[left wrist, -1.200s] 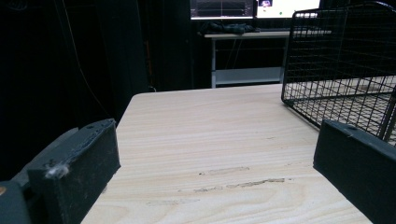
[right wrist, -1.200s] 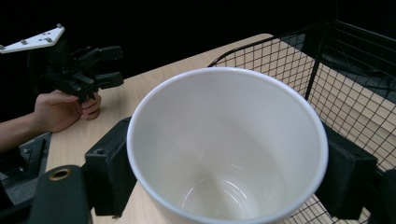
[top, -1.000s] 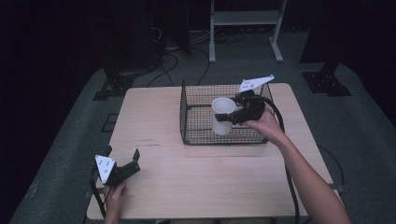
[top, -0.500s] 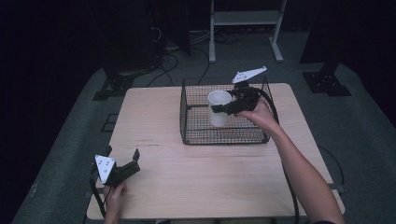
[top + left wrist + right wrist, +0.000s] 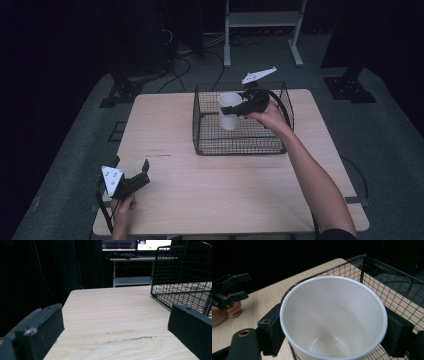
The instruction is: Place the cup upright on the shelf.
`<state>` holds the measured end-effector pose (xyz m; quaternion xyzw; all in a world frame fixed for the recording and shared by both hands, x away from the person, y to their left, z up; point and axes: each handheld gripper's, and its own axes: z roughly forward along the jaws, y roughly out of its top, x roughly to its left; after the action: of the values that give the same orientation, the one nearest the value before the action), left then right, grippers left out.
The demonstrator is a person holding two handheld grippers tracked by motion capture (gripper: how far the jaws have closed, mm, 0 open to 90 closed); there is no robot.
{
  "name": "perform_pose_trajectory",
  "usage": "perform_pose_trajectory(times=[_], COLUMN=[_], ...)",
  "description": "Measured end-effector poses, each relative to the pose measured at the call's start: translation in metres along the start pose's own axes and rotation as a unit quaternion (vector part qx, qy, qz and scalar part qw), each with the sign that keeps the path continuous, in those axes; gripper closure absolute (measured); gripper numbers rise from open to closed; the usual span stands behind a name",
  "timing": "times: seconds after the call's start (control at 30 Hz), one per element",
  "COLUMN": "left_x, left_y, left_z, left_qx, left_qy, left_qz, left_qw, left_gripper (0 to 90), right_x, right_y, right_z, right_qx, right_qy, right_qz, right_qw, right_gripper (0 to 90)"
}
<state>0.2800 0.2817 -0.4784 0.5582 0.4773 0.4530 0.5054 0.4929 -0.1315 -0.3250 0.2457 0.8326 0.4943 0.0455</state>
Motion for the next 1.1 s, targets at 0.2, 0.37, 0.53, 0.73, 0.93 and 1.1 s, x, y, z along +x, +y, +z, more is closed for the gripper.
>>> perform_pose_trajectory(times=[0.2, 0.37, 0.53, 0.73, 0.93, 1.1], left_x=[0.000, 0.001, 0.001, 0.001, 0.001, 0.001], left_y=[0.000, 0.000, 0.000, 0.000, 0.000, 0.000], left_z=[0.000, 0.000, 0.000, 0.000, 0.000, 0.000], left_qx=[-0.001, 0.000, 0.000, 0.000, 0.000, 0.000], left_qy=[0.000, -0.001, -0.001, -0.001, -0.001, -0.002], left_qz=[-0.001, -0.001, -0.002, -0.001, -0.002, -0.002], left_qw=[1.0000, 1.0000, 1.0000, 1.0000, 1.0000, 1.0000], left_gripper=[0.0, 0.0, 0.0, 0.0, 0.0, 0.0], right_x=[-0.014, -0.021, -0.033, -0.042, -0.048, -0.052], right_y=[-0.002, -0.002, -0.008, -0.018, -0.024, -0.029], right_z=[0.012, 0.020, 0.030, 0.039, 0.047, 0.055], right_qx=[0.007, 0.012, 0.018, 0.032, 0.041, 0.059], right_qy=[-0.001, -0.002, -0.010, -0.011, -0.019, -0.028], right_qz=[0.016, 0.023, 0.028, 0.045, 0.057, 0.059], right_qw=[0.9998, 0.9996, 0.9994, 0.9984, 0.9974, 0.9961], right_gripper=[19.3, 19.3, 19.2, 19.1, 19.0, 19.0])
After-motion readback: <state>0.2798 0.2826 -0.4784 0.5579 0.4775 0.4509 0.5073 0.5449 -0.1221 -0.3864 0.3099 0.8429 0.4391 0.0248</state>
